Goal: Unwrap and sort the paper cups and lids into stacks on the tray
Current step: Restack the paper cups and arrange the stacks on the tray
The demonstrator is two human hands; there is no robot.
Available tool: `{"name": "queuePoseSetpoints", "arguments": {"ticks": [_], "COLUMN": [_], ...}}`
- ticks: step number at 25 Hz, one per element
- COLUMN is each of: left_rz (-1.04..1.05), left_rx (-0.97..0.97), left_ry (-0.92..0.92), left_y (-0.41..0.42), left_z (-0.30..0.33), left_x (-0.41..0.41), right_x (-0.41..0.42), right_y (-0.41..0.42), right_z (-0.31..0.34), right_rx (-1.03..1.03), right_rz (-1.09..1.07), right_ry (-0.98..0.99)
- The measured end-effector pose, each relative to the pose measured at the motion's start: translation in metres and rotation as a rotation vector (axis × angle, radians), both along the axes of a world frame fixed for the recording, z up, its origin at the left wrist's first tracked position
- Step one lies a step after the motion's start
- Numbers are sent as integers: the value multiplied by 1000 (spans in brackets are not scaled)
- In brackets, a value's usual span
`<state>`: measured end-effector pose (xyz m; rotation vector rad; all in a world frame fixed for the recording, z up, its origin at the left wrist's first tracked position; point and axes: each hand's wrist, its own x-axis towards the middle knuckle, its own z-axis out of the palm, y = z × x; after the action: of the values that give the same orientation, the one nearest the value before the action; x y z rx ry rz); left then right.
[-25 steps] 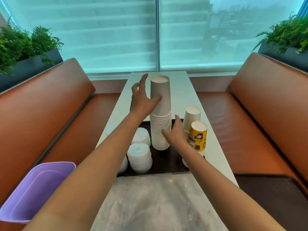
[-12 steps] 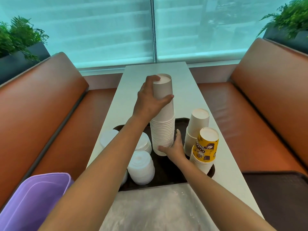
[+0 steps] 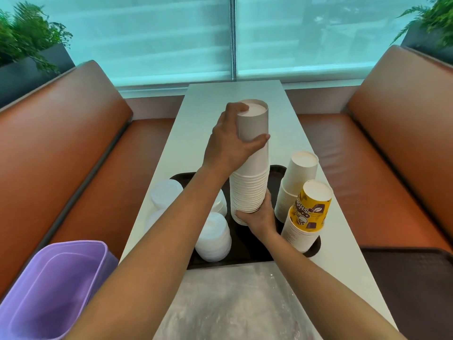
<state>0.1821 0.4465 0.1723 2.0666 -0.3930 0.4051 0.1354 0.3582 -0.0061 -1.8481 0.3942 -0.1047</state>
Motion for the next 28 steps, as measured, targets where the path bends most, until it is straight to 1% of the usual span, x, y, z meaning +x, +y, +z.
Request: {"name": "queuePoseSetpoints", "arguments": {"ticks": [9,14,17,20,25,28], "left_rz": [-46,-55,-74,-34,25,57], "left_rx": [20,22,-59,-73,-104,-136], "left_ry": [15,34,155,281,457,507], "left_y": [-6,-5,-4,-2,-5,-10], "left_z": [0,1,-4,-28,-80,-102], "left_x": [-41,-58,-65,-75,-86,-89], "right_x": [-43,-59,-65,-75,-98,-113], "right_y": [-7,-3,0,-2,-15,-23], "right_z": [-3,-2,-4,2,0,0], "right_rx": [-12,-23,4,-36,-137,-193], "right_rz": [-9,-31,-35,-22,18,25], "right_ry": [-30,-5,42,124,81,89]}}
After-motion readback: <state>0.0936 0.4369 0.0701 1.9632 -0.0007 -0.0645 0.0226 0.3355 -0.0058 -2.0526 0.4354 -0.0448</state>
